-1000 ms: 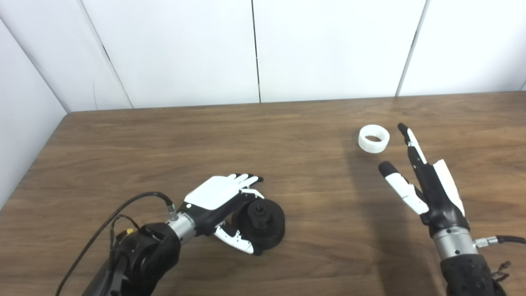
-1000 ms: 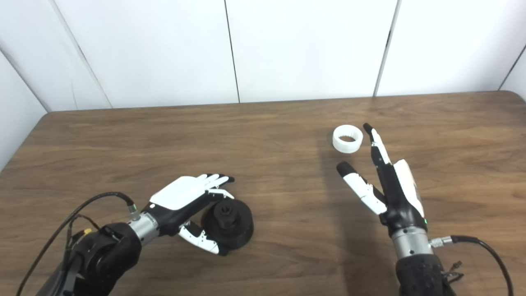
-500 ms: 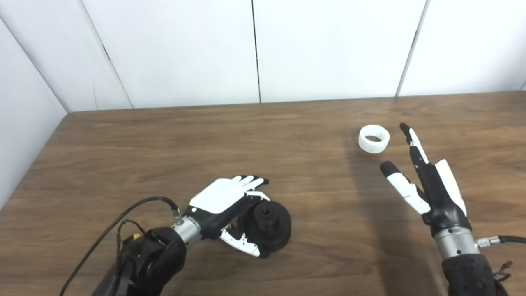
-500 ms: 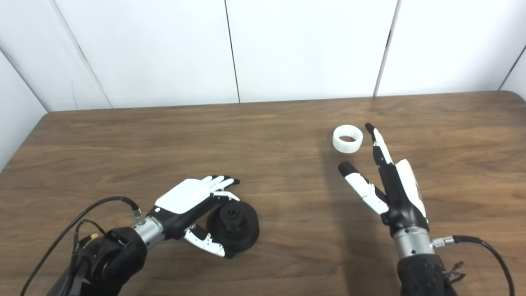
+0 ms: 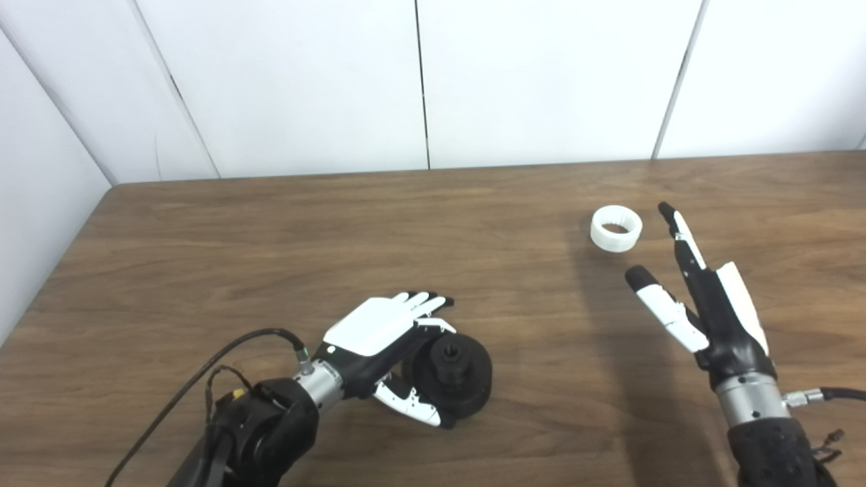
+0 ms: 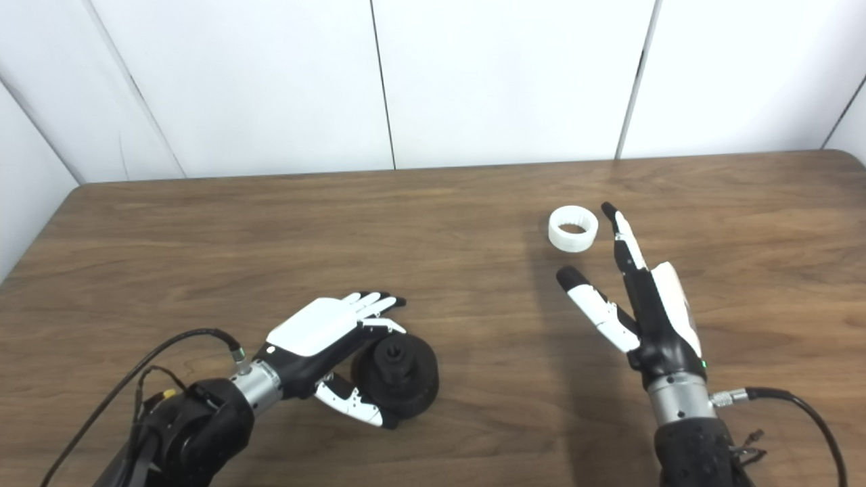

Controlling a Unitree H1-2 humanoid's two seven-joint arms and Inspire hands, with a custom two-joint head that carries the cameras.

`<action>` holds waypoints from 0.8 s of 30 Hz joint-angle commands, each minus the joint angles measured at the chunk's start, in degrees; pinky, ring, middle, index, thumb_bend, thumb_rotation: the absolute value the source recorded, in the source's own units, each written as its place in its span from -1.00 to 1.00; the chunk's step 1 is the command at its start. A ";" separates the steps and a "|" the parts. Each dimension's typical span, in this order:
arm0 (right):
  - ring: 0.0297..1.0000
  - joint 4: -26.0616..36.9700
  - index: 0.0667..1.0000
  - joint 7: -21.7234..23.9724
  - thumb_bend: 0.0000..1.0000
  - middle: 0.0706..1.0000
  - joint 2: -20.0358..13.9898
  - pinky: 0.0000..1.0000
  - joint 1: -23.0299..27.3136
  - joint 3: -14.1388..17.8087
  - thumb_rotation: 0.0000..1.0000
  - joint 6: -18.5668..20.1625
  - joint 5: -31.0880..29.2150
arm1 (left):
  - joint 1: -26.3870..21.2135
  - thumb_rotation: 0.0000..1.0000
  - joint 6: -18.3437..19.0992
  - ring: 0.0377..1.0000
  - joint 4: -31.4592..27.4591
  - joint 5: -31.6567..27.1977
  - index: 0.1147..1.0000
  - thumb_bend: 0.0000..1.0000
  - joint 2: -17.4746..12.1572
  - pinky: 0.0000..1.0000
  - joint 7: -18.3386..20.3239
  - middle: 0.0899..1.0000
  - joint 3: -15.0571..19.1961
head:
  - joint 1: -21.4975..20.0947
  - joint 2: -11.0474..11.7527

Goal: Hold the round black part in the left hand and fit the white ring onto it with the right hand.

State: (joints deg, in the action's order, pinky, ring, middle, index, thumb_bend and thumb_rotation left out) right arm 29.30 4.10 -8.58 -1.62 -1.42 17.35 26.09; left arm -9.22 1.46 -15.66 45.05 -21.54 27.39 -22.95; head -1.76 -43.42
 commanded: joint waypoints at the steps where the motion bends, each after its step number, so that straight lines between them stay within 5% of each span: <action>1: 1.00 1.33 1.00 -0.55 0.50 1.00 -0.24 1.00 1.35 0.04 0.93 -1.50 0.27 | -0.92 0.09 -0.90 1.00 -0.61 0.15 0.40 0.74 0.48 1.00 0.29 0.98 -0.86 | -0.04 -0.11; 12: 1.00 1.40 1.00 -0.49 0.50 1.00 -0.27 1.00 1.40 0.19 0.92 -0.83 0.67 | -1.02 0.08 -1.27 1.00 0.08 0.40 0.39 0.75 1.09 1.00 -0.24 0.97 -1.61 | -0.31 -0.21; 24: 1.00 -5.72 0.88 0.58 0.52 0.96 -5.55 0.92 9.15 1.93 0.44 1.52 3.57 | -0.86 0.06 -1.82 1.00 0.63 0.41 0.39 0.74 0.96 1.00 -1.12 0.97 -1.87 | -0.28 0.65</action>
State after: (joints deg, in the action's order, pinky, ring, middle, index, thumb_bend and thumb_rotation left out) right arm 24.24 4.61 -12.37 3.55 -0.11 19.28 28.66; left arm -9.21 1.32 -15.46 45.29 -20.41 26.45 -24.21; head -2.02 -42.72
